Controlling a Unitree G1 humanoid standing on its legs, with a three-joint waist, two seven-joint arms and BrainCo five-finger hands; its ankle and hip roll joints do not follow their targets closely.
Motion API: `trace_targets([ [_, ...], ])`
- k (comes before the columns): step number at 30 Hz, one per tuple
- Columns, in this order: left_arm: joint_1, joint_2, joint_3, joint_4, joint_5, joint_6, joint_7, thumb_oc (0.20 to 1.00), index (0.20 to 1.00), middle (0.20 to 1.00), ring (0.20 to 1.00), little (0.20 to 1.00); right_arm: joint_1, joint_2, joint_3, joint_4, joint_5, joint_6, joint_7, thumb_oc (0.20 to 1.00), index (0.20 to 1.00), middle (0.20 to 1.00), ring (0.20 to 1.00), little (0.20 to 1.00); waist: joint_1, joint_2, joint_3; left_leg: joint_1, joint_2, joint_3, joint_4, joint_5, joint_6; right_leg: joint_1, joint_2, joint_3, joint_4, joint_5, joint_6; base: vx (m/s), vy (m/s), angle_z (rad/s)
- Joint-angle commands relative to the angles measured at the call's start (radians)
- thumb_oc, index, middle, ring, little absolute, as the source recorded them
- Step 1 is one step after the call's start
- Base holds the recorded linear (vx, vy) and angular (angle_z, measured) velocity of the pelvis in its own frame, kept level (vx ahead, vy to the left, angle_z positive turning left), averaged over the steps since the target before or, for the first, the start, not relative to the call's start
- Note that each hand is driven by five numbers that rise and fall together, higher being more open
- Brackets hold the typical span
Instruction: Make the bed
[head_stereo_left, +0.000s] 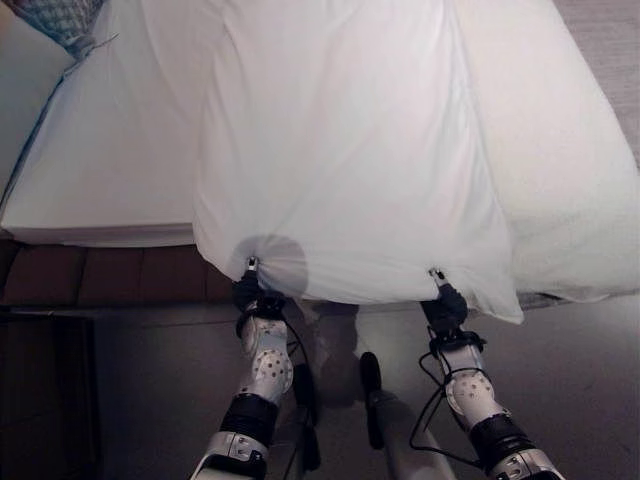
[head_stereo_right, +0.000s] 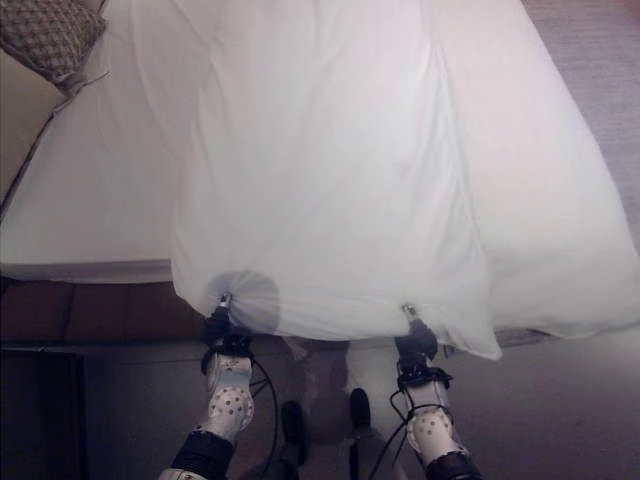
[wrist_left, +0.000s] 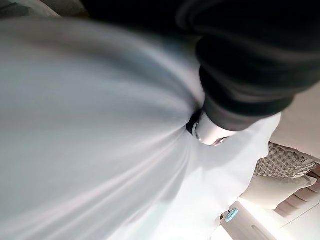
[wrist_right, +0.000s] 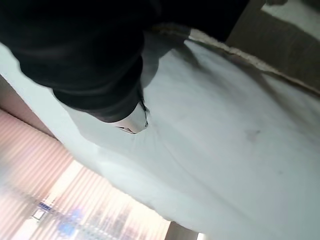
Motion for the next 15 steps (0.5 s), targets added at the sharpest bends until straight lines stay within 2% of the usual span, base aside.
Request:
trace_targets([
  [1, 0.084, 0.052, 0.11, -0.01, -0.017, -0.091, 0.047, 0.2, 0.2, 0.2, 0.2, 0.2, 0.077, -0.079, -0.072, -0.009, -0.04, -0.069, -0.005, 0.2, 0.2, 0.2, 0.2, 0.2, 0.004, 0.002, -0.03, -0.073, -0.064, -0.009, 0.119, -0.027, -0.036, 0.034, 0.036, 0.005, -0.121, 0.06, 0.051, -0.06, -0.097, 0.3],
  [2, 0.074, 0.053, 0.117, -0.003, -0.022, -0.104, 0.051, 0.2, 0.2, 0.2, 0.2, 0.2, 0.07, -0.084, -0.067, 0.003, -0.044, -0.067, -0.009, 0.2, 0.2, 0.2, 0.2, 0.2, 0.019, -0.008, -0.013, -0.105, -0.085, -0.067, 0.187, -0.03, -0.051, 0.033, 0.04, 0.01, -0.104, 0.057, 0.043, -0.07, -0.077, 0.3],
  [3, 0.067, 0.055, 0.125, 0.001, -0.022, -0.109, 0.059, 0.2, 0.2, 0.2, 0.2, 0.2, 0.066, -0.085, -0.065, 0.014, -0.048, -0.067, -0.015, 0.2, 0.2, 0.2, 0.2, 0.2, 0.021, -0.017, -0.014, -0.118, -0.093, -0.097, 0.194, -0.042, -0.05, 0.023, 0.039, 0.012, -0.092, 0.057, 0.042, -0.04, -0.062, 0.26],
  [4, 0.066, 0.057, 0.134, 0.018, -0.018, -0.107, 0.069, 0.2, 0.2, 0.2, 0.2, 0.2, 0.062, -0.079, -0.064, 0.036, -0.046, -0.071, -0.024, 0.2, 0.2, 0.2, 0.2, 0.2, 0.02, -0.025, -0.017, -0.116, -0.065, -0.11, 0.179, -0.052, -0.042, 0.02, 0.039, 0.015, -0.081, 0.05, 0.044, 0.0, -0.047, 0.11],
  [6, 0.058, 0.066, 0.148, 0.042, -0.004, -0.117, 0.087, 0.2, 0.2, 0.2, 0.2, 0.2, 0.048, -0.075, -0.059, 0.07, -0.046, -0.072, -0.035, 0.2, 0.2, 0.2, 0.2, 0.2, 0.024, -0.044, -0.022, -0.13, 0.003, -0.158, 0.146, -0.024, -0.045, 0.01, 0.032, 0.033, -0.063, 0.039, 0.047, 0.02, 0.017, -0.03],
  [7, 0.054, 0.072, 0.156, 0.066, 0.003, -0.119, 0.095, 0.2, 0.2, 0.2, 0.2, 0.2, 0.042, -0.074, -0.06, 0.09, -0.055, -0.073, -0.044, 0.2, 0.2, 0.2, 0.2, 0.2, 0.029, -0.045, -0.024, -0.136, 0.036, -0.194, 0.109, 0.005, -0.047, 0.003, 0.035, 0.043, -0.054, 0.032, 0.049, 0.04, 0.155, -0.06],
  [8, 0.04, 0.079, 0.173, 0.118, -0.001, -0.125, 0.106, 0.2, 0.2, 0.2, 0.2, 0.2, 0.028, -0.068, -0.061, 0.128, -0.056, -0.076, -0.058, 0.2, 0.2, 0.2, 0.2, 0.2, 0.03, -0.038, -0.025, -0.119, 0.096, -0.227, 0.009, 0.065, -0.065, -0.026, 0.042, 0.049, -0.019, 0.013, 0.047, 0.02, 0.133, -0.07],
  [9, 0.037, 0.08, 0.174, 0.12, -0.002, -0.125, 0.106, 0.2, 0.2, 0.2, 0.2, 0.2, 0.026, -0.068, -0.06, 0.13, -0.055, -0.076, -0.058, 0.2, 0.2, 0.2, 0.2, 0.2, 0.029, -0.038, -0.025, -0.114, 0.098, -0.227, -0.004, 0.072, -0.066, -0.029, 0.043, 0.049, -0.014, 0.011, 0.046, 0.0, 0.325, -0.09],
  [10, 0.013, 0.082, 0.186, 0.216, -0.021, -0.123, 0.115, 0.2, 0.2, 0.2, 0.2, 0.2, 0.004, -0.064, -0.05, 0.186, -0.075, -0.078, -0.076, 0.2, 0.2, 0.2, 0.2, 0.2, 0.019, -0.016, -0.028, -0.074, 0.13, -0.169, -0.065, 0.068, -0.08, -0.061, 0.035, 0.043, 0.006, 0.012, 0.056, 0.0, 0.213, -0.09],
  [12, -0.007, 0.085, 0.181, 0.237, -0.013, -0.124, 0.116, 0.2, 0.2, 0.2, 0.2, 0.2, -0.011, -0.061, -0.058, 0.203, -0.073, -0.077, -0.075, 0.2, 0.2, 0.2, 0.2, 0.2, 0.022, -0.011, -0.02, -0.067, 0.135, -0.143, -0.086, 0.082, -0.09, -0.075, 0.027, 0.044, 0.008, 0.016, 0.06, -0.03, 0.274, -0.25],
  [13, -0.018, 0.085, 0.183, 0.269, -0.02, -0.121, 0.107, 0.2, 0.2, 0.2, 0.2, 0.2, -0.019, -0.069, -0.055, 0.234, -0.085, -0.066, -0.07, 0.2, 0.2, 0.2, 0.2, 0.2, 0.018, -0.006, -0.02, -0.062, 0.127, -0.108, -0.072, 0.061, -0.087, -0.077, 0.009, 0.046, 0.0, 0.029, 0.072, -0.04, 0.521, -0.44],
  [14, -0.027, 0.087, 0.209, 0.328, -0.013, -0.124, 0.117, 0.2, 0.2, 0.2, 0.2, 0.2, -0.025, -0.074, -0.05, 0.284, -0.129, -0.034, -0.069, 0.2, 0.2, 0.2, 0.2, 0.2, 0.01, -0.004, -0.009, -0.082, 0.092, -0.077, 0.002, 0.024, -0.075, -0.071, -0.032, 0.059, -0.021, 0.059, 0.104, -0.01, 0.428, -0.39],
  [15, -0.029, 0.088, 0.21, 0.33, -0.013, -0.124, 0.116, 0.2, 0.2, 0.2, 0.2, 0.2, -0.028, -0.074, -0.05, 0.287, -0.128, -0.034, -0.067, 0.2, 0.2, 0.2, 0.2, 0.2, 0.011, -0.005, -0.009, -0.087, 0.091, -0.075, 0.01, 0.02, -0.074, -0.073, -0.033, 0.062, -0.023, 0.06, 0.106, 0.01, 0.579, -0.12],
])
